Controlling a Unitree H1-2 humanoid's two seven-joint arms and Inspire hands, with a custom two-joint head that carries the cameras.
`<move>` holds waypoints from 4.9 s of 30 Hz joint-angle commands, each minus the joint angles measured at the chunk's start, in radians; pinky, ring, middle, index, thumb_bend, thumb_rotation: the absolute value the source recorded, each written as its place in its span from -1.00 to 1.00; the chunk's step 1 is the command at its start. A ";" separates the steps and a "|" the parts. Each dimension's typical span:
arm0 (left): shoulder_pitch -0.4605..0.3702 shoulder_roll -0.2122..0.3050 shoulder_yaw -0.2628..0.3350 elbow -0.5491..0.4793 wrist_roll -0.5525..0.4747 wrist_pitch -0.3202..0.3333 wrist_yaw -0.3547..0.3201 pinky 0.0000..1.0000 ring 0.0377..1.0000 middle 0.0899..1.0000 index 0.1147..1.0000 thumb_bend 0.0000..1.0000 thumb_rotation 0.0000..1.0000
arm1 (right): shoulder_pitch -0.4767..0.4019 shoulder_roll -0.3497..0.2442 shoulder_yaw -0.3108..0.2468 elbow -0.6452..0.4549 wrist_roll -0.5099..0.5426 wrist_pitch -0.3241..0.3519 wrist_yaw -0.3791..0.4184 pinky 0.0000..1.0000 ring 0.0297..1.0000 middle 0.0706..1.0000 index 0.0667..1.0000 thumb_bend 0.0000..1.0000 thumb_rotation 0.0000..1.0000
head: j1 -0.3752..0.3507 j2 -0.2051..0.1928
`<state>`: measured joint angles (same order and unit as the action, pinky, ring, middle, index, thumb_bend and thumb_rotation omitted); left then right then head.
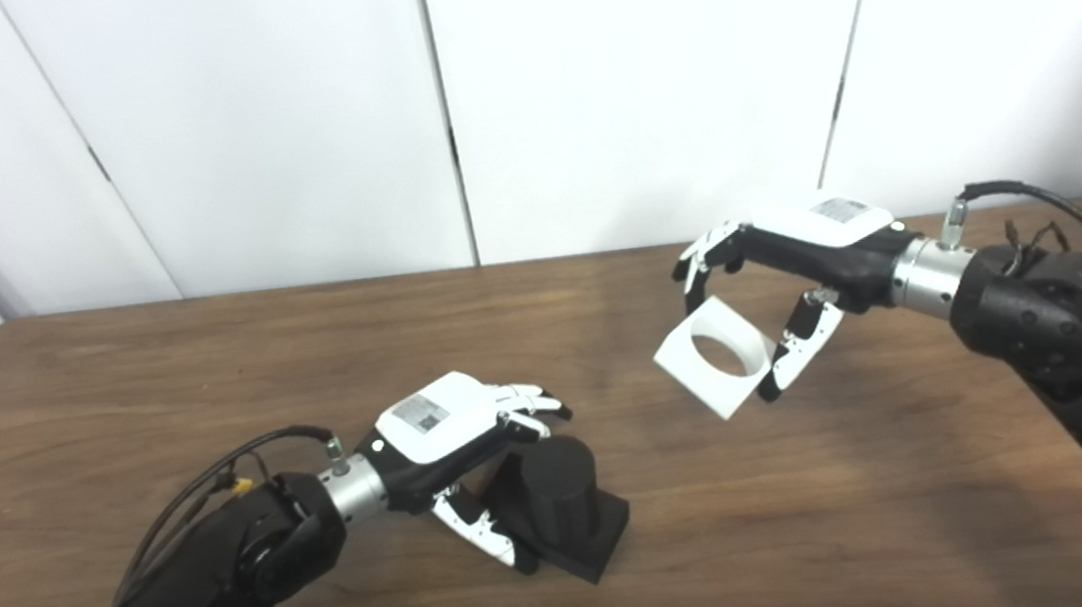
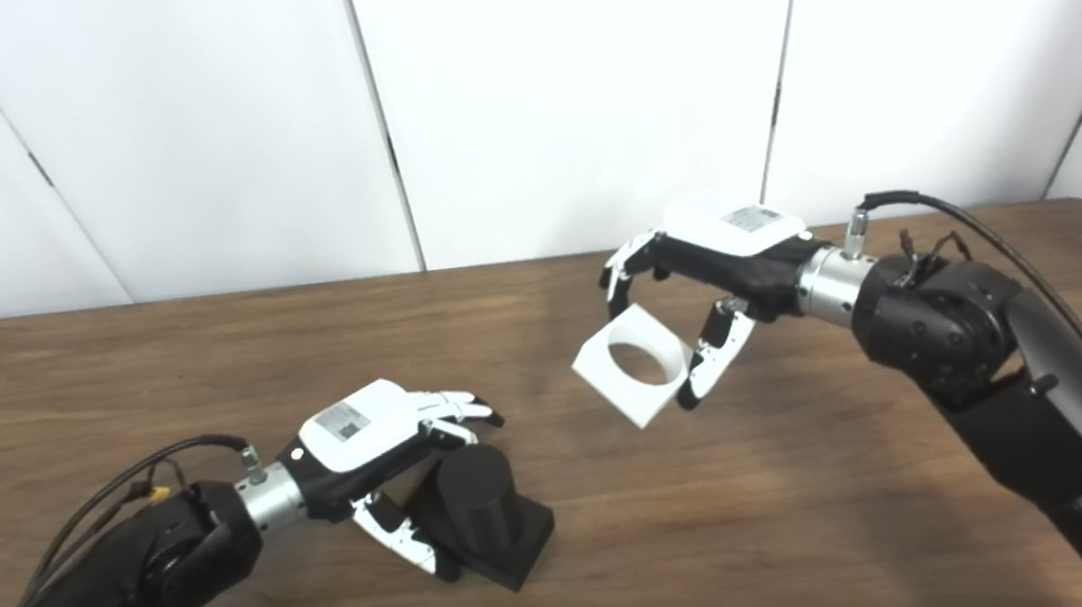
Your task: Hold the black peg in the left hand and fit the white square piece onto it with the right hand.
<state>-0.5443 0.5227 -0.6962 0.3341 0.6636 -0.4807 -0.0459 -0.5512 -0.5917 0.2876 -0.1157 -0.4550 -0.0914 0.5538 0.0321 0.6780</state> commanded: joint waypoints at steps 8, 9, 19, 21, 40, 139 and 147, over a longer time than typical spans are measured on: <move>0.015 -0.014 -0.020 0.033 0.104 0.020 -0.079 0.54 0.78 0.74 -0.15 0.04 -0.84 | -0.041 0.040 -0.001 -0.104 0.026 -0.010 0.020 0.34 0.64 0.55 -0.11 0.03 -0.72 | 0.029 0.006; 0.016 -0.015 -0.018 0.030 0.104 0.023 -0.085 0.54 0.78 0.74 -0.15 0.04 -0.84 | -0.042 0.046 0.001 -0.108 0.030 -0.008 0.024 0.35 0.64 0.55 -0.11 0.03 -0.72 | 0.029 0.006; 0.024 -0.021 -0.006 0.013 0.113 0.033 -0.099 0.54 0.79 0.75 -0.15 0.04 -0.84 | -0.047 0.094 0.003 -0.131 0.041 0.004 0.055 0.39 0.65 0.55 -0.12 0.03 -0.71 | 0.043 0.016; 0.026 -0.025 -0.002 0.012 0.112 0.032 -0.103 0.53 0.78 0.74 -0.15 0.04 -0.84 | -0.043 0.106 0.002 -0.129 0.047 0.003 0.055 0.39 0.64 0.54 -0.12 0.03 -0.72 | 0.045 0.018; 0.036 -0.042 0.024 -0.010 0.128 0.031 -0.127 0.52 0.78 0.76 -0.15 0.04 -0.84 | -0.026 0.183 0.030 -0.087 0.030 -0.016 0.042 0.39 0.64 0.54 -0.11 0.03 -0.72 | 0.059 0.030; 0.048 -0.062 0.058 -0.057 0.121 0.045 -0.213 0.46 0.74 0.75 -0.15 0.04 -0.84 | -0.077 0.155 0.192 -0.050 -0.119 0.059 0.219 0.49 0.62 0.58 0.30 0.68 -0.20 | 0.072 0.072; 0.048 -0.057 0.061 -0.053 0.124 0.038 -0.205 0.46 0.72 0.75 -0.15 0.04 -0.84 | -0.066 0.142 0.147 -0.057 -0.117 0.069 0.191 0.44 0.62 0.59 0.36 0.67 -0.39 | 0.058 0.068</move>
<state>-0.5169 0.4602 -0.6004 0.2629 0.7318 -0.4459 -0.1856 -0.5879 -0.4307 0.4689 -0.1383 -0.5775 -0.0292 0.7702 0.0890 0.7455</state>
